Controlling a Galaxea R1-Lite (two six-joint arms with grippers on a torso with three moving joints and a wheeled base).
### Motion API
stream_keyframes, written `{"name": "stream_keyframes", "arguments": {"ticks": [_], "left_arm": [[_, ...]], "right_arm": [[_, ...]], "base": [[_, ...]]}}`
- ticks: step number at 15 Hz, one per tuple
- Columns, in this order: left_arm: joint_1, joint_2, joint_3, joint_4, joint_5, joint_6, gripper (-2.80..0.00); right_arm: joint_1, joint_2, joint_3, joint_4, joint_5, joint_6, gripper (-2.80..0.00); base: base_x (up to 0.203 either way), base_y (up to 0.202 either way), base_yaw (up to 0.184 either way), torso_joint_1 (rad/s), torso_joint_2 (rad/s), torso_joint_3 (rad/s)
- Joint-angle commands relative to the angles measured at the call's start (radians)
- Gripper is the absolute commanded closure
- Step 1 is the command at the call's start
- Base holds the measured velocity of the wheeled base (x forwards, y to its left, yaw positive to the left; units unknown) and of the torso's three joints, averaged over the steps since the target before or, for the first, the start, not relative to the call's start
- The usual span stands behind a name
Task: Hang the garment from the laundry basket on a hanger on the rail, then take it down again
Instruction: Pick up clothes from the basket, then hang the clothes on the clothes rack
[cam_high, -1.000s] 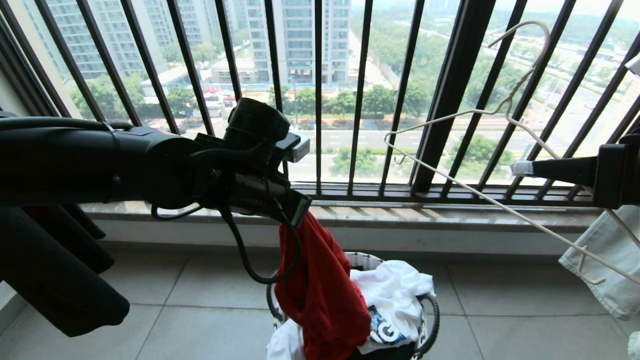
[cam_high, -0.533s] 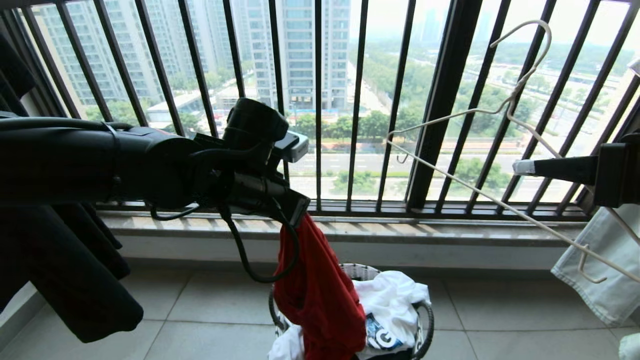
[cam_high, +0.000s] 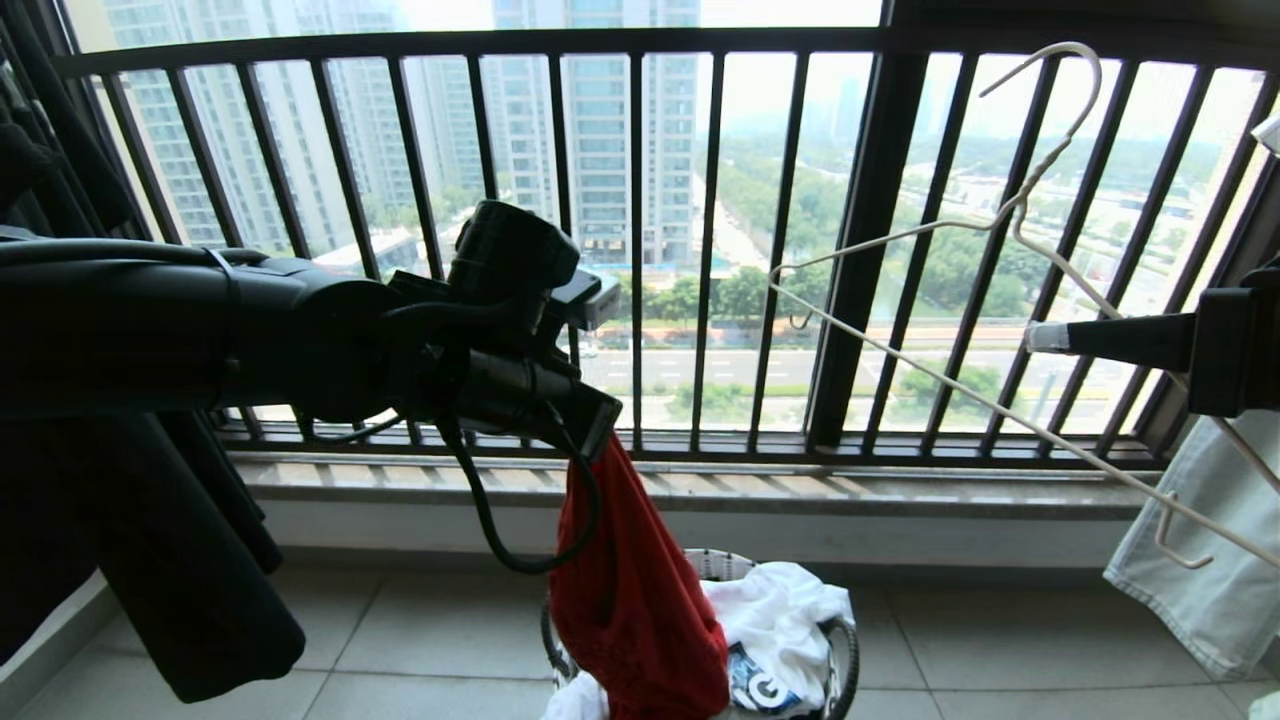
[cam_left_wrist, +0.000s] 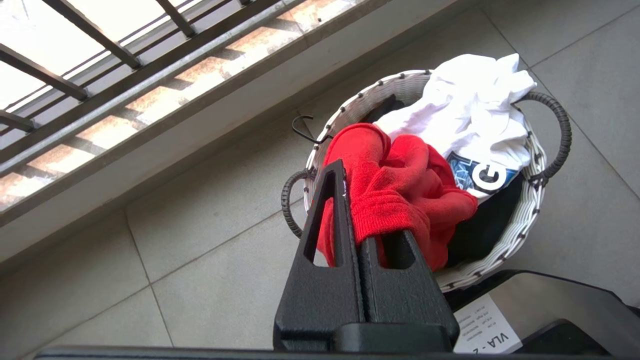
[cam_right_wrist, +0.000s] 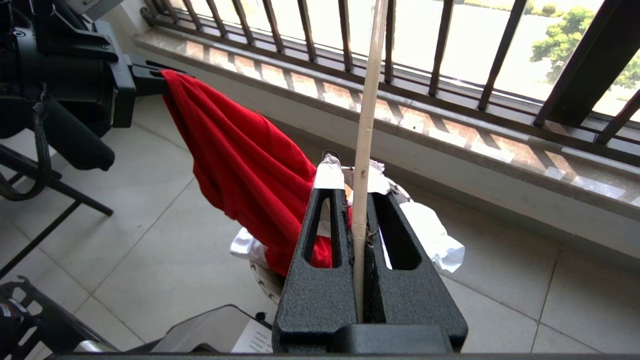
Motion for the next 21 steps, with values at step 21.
{"name": "stream_keyframes", "arguments": {"ticks": [21], "left_arm": [[0.078, 0.13, -0.156, -0.104, 0.036, -0.114, 0.0]], "right_arm": [[0.355, 0.073, 0.023, 0.168, 0.017, 0.0, 0.0]], "base": [[0.0, 0.0, 0.0, 0.0, 0.0, 0.001]]}}
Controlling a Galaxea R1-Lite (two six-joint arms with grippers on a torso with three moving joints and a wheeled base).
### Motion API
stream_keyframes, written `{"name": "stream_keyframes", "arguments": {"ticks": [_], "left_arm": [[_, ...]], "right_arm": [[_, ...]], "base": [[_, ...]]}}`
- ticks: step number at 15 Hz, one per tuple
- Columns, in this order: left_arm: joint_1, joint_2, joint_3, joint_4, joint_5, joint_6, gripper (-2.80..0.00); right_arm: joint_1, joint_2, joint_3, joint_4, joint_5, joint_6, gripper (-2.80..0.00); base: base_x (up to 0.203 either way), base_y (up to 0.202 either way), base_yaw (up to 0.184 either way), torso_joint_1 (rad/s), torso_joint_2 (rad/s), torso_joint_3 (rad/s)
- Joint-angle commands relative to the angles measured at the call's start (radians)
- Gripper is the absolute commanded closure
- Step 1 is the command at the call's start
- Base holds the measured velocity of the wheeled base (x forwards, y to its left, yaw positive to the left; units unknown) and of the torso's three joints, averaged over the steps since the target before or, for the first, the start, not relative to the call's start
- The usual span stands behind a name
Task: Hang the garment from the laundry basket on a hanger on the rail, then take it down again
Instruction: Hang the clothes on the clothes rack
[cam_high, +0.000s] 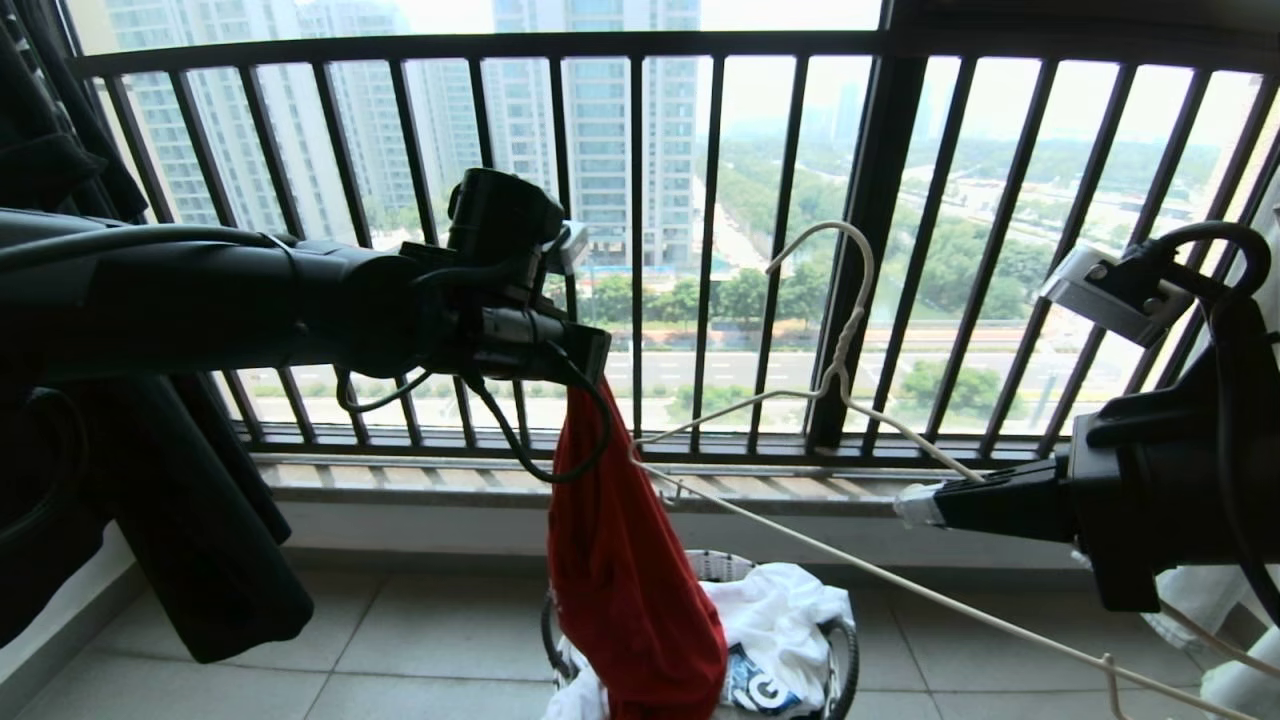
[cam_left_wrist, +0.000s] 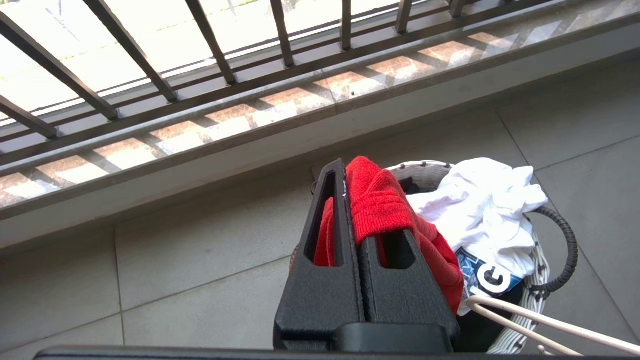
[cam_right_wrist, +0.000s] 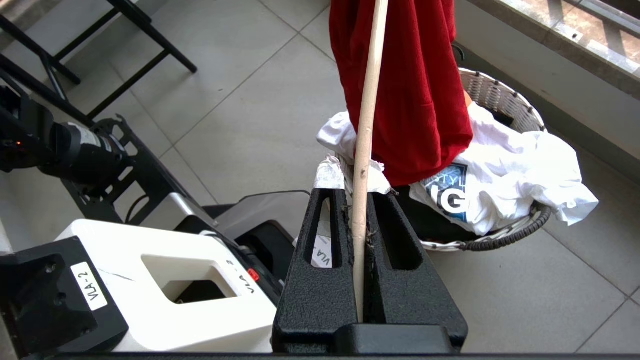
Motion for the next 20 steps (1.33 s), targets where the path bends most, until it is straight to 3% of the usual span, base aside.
{"name": "stream_keyframes", "arguments": {"ticks": [1, 14, 20], "left_arm": [[-0.001, 0.022, 0.003, -0.016, 0.005, -0.001, 0.0], [-0.091, -0.06, 0.051, -0.014, 0.011, -0.063, 0.0], [-0.091, -0.076, 0.06, -0.01, 0.011, -0.061, 0.0]], "right_arm": [[0.026, 0.002, 0.003, -0.002, 0.01, 0.005, 0.0], [0.025, 0.018, -0.004, -0.099, 0.011, 0.099, 0.0], [0.006, 0.015, -0.006, -0.127, -0.084, 0.098, 0.0]], "base": [[0.0, 0.0, 0.0, 0.0, 0.0, 0.0], [0.0, 0.0, 0.0, 0.0, 0.0, 0.0], [0.0, 0.0, 0.0, 0.0, 0.0, 0.0]]}}
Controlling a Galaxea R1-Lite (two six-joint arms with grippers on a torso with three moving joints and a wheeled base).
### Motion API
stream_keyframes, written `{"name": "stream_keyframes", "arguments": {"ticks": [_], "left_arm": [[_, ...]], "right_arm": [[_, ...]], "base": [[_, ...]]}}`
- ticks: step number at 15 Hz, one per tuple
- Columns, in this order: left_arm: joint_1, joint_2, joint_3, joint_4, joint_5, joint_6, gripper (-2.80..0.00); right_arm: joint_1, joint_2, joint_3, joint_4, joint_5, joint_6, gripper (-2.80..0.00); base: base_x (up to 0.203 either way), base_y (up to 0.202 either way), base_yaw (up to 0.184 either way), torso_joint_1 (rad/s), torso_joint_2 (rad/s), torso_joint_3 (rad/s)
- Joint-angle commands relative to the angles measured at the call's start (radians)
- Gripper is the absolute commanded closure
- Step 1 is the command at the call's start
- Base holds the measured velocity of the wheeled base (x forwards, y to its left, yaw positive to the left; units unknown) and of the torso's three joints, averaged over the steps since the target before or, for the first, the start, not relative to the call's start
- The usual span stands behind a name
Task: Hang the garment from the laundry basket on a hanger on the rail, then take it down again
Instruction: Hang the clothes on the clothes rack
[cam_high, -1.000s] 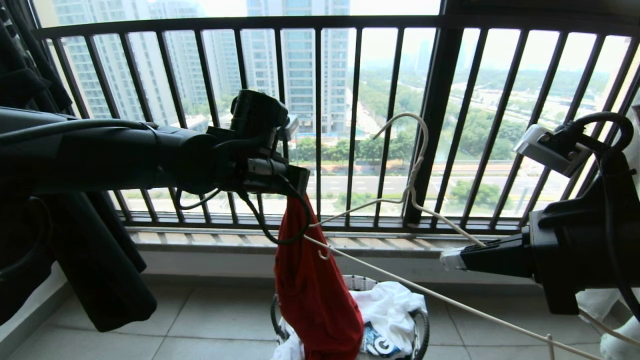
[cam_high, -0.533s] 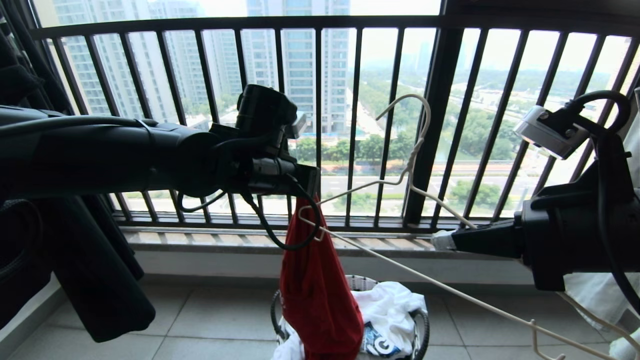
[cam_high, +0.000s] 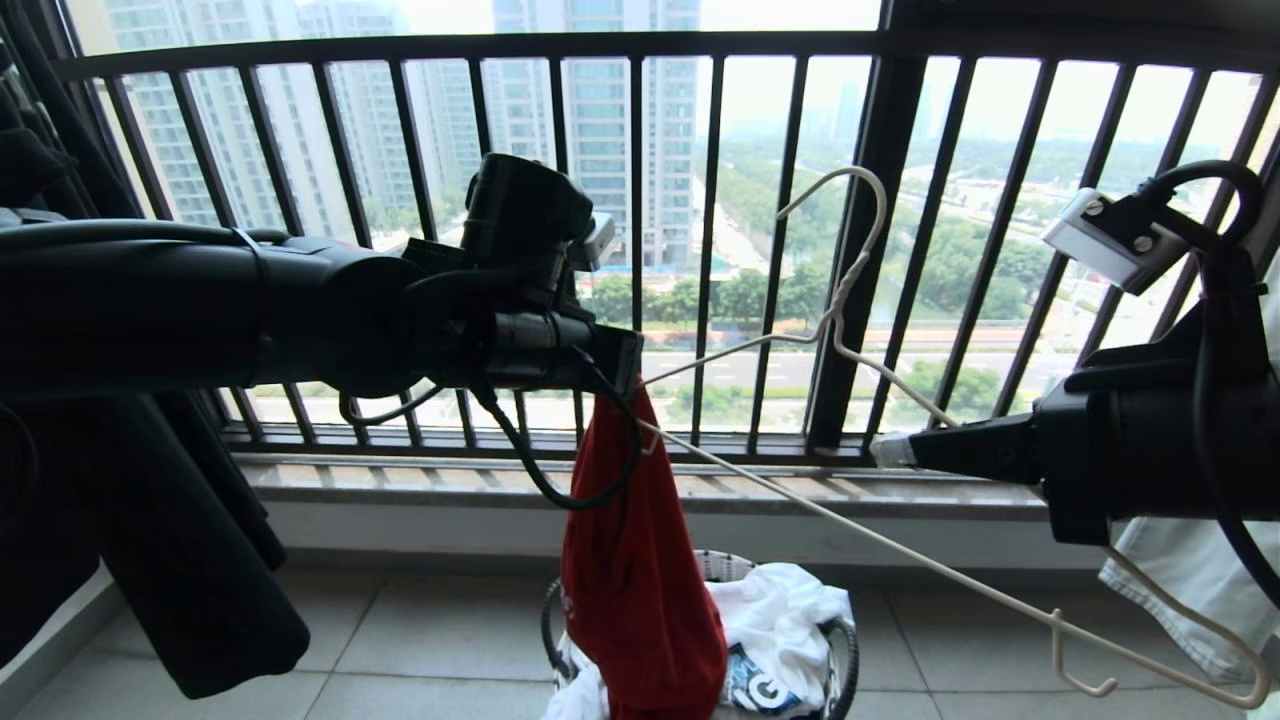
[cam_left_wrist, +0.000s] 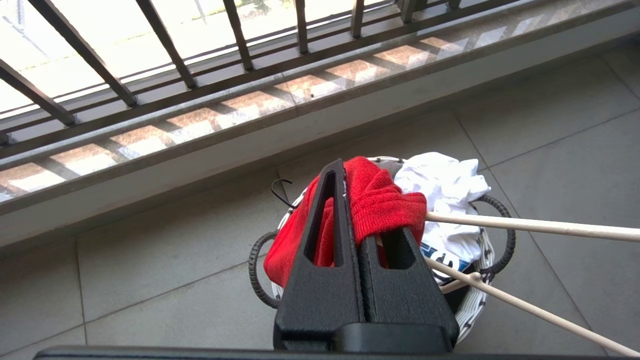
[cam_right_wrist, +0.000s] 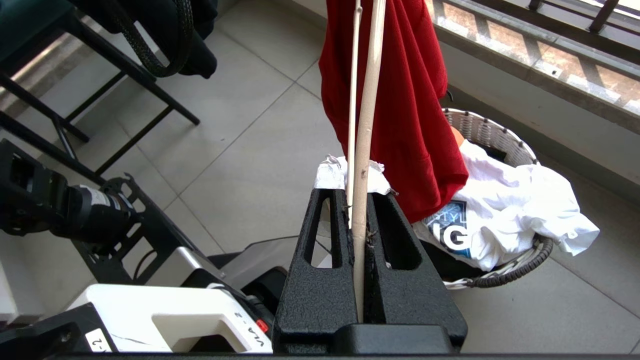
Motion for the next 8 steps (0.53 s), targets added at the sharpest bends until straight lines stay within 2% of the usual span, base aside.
{"name": "stream_keyframes", "arguments": {"ticks": [1, 8], "left_arm": [[0.0, -0.012, 0.008, 0.002, 0.001, 0.001, 0.0], [-0.027, -0.031, 0.032, 0.007, -0.005, 0.001, 0.0]], "right_arm": [[-0.01, -0.002, 0.0, -0.002, -0.006, 0.0, 0.0], [-0.023, -0.003, 0.001, -0.03, -0.028, 0.001, 0.0]], "base": [[0.0, 0.0, 0.0, 0.0, 0.0, 0.0], [0.0, 0.0, 0.0, 0.0, 0.0, 0.0]]}}
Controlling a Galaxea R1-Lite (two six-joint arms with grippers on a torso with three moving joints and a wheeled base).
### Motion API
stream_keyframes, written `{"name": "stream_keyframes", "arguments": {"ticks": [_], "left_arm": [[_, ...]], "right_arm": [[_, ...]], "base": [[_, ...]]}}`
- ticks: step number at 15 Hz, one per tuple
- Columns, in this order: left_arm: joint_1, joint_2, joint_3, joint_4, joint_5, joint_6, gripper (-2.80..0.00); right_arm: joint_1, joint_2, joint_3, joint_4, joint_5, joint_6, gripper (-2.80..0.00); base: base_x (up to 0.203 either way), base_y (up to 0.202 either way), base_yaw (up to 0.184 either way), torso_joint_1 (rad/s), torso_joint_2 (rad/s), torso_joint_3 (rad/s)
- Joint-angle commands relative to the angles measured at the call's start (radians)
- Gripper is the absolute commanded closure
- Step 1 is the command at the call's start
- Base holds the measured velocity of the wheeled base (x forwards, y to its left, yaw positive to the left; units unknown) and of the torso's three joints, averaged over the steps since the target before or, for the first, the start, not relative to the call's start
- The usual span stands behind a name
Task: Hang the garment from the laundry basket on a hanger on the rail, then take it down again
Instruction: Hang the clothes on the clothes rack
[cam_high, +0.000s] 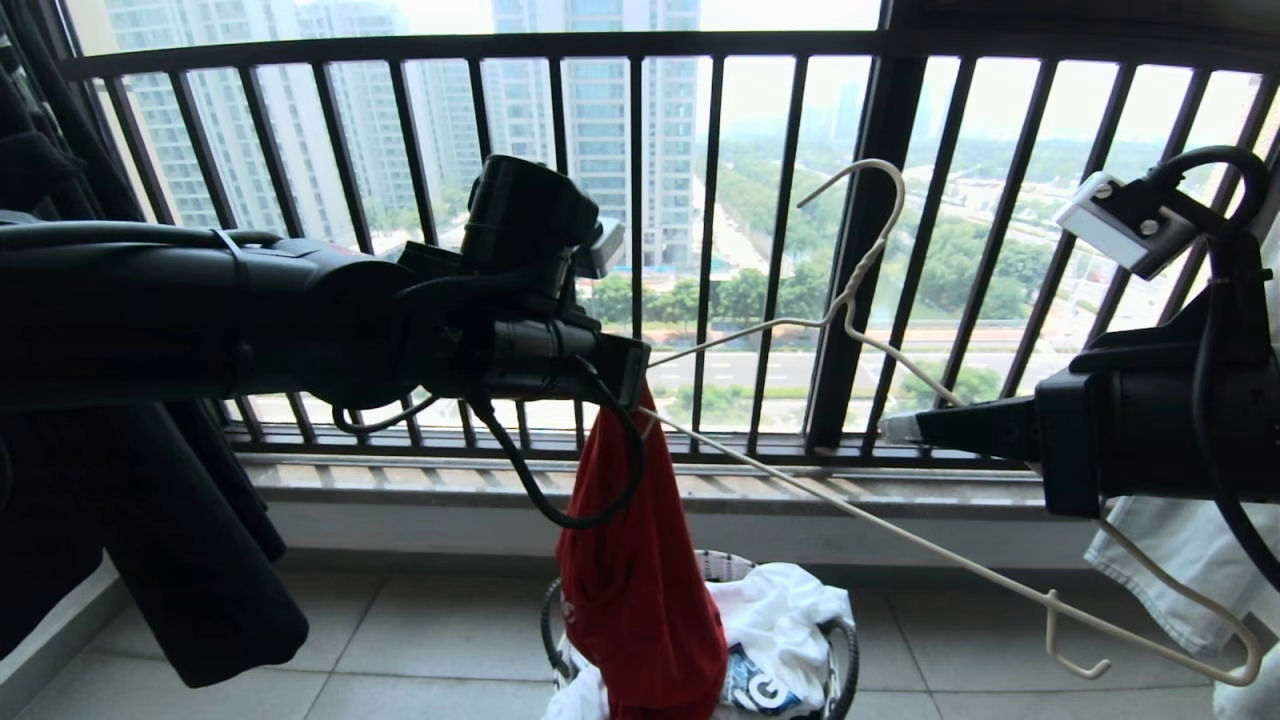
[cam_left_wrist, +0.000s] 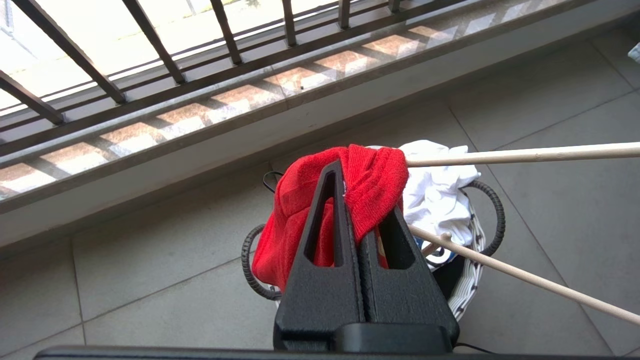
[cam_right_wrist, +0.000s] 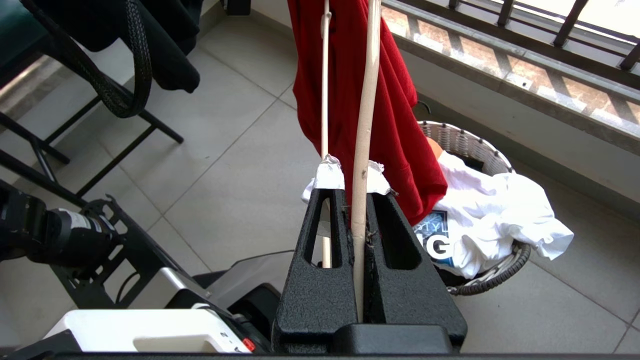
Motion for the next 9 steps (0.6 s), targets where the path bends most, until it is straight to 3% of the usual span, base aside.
{"name": "stream_keyframes", "arguments": {"ticks": [1, 9], "left_arm": [[-0.01, -0.004, 0.001, -0.001, -0.001, -0.005, 0.0], [-0.034, -0.015, -0.004, -0.01, -0.005, -0.051, 0.0]], "right_arm": [[-0.002, 0.001, -0.001, 0.0, 0.005, 0.002, 0.0], [0.03, 0.005, 0.013, 0.003, 0.028, 0.002, 0.0]], "base": [[0.0, 0.0, 0.0, 0.0, 0.0, 0.0], [0.0, 0.0, 0.0, 0.0, 0.0, 0.0]]}}
